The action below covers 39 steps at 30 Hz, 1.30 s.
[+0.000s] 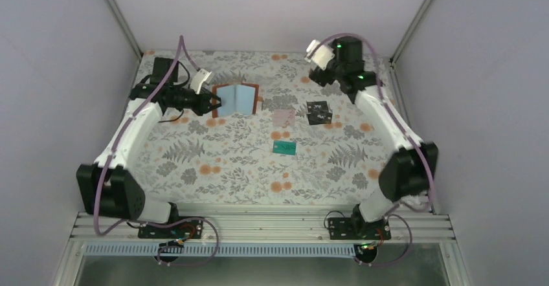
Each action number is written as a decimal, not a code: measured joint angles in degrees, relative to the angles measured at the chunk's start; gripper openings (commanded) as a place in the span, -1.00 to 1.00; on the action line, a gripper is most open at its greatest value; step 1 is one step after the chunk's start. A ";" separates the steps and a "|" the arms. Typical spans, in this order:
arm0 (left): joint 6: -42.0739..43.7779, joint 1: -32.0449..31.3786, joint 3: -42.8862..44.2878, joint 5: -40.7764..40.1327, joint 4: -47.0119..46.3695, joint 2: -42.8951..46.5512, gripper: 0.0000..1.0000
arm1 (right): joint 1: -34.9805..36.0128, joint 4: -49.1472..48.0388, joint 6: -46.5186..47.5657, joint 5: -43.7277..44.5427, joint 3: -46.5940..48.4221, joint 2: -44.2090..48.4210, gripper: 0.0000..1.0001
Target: Take the credit cards out of the card holder
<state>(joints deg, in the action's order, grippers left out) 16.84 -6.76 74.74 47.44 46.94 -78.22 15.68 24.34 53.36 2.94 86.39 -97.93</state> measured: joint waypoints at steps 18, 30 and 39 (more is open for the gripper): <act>-5.22 5.53 -1.68 -1.75 0.22 -31.30 1.00 | -9.46 -17.97 -56.11 -26.18 -22.47 25.03 1.00; -4.46 18.73 -9.27 -26.64 -27.80 -3.89 1.00 | -32.76 -38.01 -72.98 -21.49 -48.39 33.77 0.99; -11.56 12.94 -51.41 -36.94 -74.14 -3.43 1.00 | -28.96 -65.51 -65.79 -15.76 -70.27 30.10 0.99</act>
<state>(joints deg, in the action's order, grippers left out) 5.28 6.17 23.33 10.50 -27.20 -81.65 -13.28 -41.17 -12.43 -12.82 16.12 -67.83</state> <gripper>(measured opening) 0.998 0.997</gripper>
